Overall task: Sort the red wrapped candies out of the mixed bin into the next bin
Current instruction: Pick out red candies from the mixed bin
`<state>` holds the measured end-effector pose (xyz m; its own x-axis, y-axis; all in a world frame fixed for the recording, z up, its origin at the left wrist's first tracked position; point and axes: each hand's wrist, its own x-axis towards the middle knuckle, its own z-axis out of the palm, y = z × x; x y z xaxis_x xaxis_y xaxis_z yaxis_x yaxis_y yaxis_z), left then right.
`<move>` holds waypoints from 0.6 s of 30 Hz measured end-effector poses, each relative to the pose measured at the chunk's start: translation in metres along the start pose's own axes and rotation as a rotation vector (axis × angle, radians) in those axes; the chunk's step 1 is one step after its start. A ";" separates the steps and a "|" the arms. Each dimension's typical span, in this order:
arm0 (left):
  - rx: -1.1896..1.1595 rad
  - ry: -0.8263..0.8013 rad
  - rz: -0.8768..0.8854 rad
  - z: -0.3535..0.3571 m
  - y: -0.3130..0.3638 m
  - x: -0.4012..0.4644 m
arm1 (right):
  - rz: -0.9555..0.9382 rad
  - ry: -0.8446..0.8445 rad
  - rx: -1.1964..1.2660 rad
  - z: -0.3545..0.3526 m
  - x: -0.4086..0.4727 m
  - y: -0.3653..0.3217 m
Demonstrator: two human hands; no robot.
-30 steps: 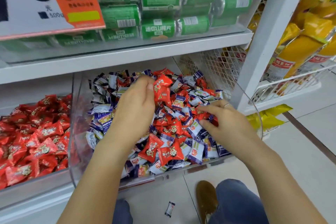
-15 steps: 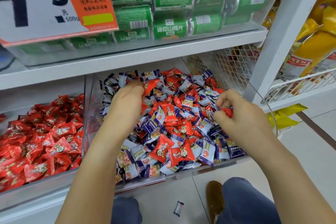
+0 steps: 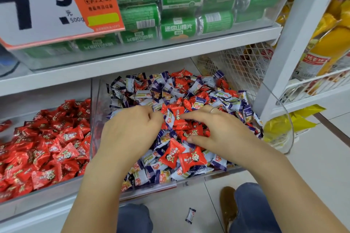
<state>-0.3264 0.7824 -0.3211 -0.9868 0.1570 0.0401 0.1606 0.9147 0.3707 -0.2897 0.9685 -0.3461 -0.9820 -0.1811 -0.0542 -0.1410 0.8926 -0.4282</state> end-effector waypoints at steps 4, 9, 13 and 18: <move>0.084 0.035 0.020 0.007 0.001 -0.002 | -0.041 -0.126 -0.138 0.001 0.008 -0.001; 0.140 -0.008 0.094 0.017 0.008 -0.003 | -0.023 -0.100 -0.208 0.007 0.016 -0.002; 0.155 -0.104 0.168 0.020 0.004 -0.002 | -0.020 -0.029 -0.228 0.014 0.019 -0.001; -0.028 -0.093 0.168 0.018 -0.003 0.000 | -0.004 0.097 0.019 0.008 0.014 0.010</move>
<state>-0.3266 0.7865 -0.3393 -0.9398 0.3413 0.0177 0.3206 0.8623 0.3920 -0.3040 0.9714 -0.3586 -0.9891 -0.1429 0.0350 -0.1434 0.8838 -0.4454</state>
